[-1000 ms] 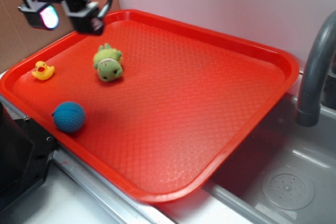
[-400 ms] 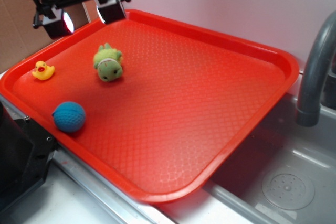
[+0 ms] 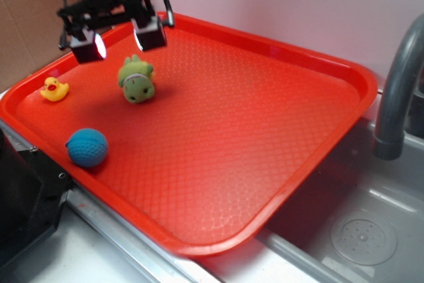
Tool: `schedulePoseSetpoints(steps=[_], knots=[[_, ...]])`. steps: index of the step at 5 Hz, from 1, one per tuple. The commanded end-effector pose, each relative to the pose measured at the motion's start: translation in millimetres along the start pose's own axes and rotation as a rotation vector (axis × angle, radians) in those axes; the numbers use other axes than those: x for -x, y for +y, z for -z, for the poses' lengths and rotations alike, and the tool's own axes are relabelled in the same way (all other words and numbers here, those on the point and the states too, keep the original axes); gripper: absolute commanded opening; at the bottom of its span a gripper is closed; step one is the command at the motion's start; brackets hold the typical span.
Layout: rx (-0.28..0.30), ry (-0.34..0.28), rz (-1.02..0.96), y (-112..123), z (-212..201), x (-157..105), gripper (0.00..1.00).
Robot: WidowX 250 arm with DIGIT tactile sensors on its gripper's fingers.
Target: Grab the green animal.
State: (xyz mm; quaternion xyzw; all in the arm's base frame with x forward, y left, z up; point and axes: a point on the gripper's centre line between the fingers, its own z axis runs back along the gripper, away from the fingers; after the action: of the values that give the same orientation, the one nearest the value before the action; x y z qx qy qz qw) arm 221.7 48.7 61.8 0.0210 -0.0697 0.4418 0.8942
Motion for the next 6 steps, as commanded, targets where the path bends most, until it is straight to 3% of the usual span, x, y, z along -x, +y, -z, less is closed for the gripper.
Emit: schedulePoseSetpoints(steps=[1,2,3,4,5,6], knots=[[-0.019,0.046,0.028,-9.4,44.6,-5.6,0.97],[0.025,0.061,0.003,-4.6,42.2,-5.4,0.0],[0.061,0.081,0.005,-0.1,39.9,-6.9,0.0],[0.034,0.074,0.073,-1.6,31.3,-9.6,0.0],[-0.011,0.132,0.251,-2.8,3.4,-12.8,0.0],[-0.056,0.102,0.388,-4.2,-44.8,-6.3,0.0]])
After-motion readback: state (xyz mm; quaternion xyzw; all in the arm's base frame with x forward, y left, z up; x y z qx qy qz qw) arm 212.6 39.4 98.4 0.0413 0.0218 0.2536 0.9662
